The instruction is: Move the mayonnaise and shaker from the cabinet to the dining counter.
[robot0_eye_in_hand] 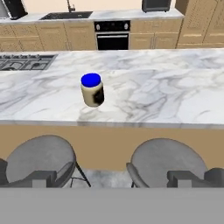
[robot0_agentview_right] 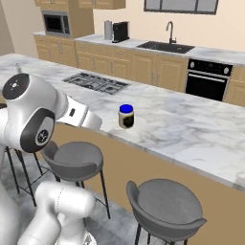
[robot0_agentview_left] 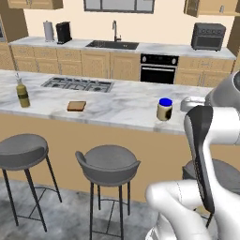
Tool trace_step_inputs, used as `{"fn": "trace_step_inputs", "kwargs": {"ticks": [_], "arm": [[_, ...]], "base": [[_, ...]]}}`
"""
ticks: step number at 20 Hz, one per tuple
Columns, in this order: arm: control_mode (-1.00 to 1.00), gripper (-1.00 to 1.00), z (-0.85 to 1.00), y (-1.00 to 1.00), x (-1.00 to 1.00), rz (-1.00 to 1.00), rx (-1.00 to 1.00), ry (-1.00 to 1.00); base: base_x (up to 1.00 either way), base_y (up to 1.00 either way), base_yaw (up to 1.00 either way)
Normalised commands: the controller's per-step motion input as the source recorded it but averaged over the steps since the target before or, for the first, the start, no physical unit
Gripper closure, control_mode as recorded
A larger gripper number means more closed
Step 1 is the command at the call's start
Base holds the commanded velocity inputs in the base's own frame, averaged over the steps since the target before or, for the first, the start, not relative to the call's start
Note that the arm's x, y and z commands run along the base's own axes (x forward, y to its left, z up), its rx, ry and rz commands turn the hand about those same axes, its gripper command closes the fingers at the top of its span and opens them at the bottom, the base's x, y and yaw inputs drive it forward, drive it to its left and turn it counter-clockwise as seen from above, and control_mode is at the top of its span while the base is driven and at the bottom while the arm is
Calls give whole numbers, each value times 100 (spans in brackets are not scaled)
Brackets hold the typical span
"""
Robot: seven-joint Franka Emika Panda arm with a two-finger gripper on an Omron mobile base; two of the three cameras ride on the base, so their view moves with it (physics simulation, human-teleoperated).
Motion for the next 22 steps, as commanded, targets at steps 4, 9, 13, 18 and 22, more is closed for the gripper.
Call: {"fn": "trace_step_inputs", "kwargs": {"ticks": [4,9,13,18,22], "arm": [[100,-100,0,0,0,0,0,0],[100,-100,0,0,0,0,0,0],[100,-100,0,0,0,0,0,0],[100,-100,0,0,0,0,0,0],[100,-100,0,0,0,0,0,0]], "base": [[-72,0,-4],[-71,0,-17],[-17,9,-72],[0,8,-88],[1,1,-81]]}}
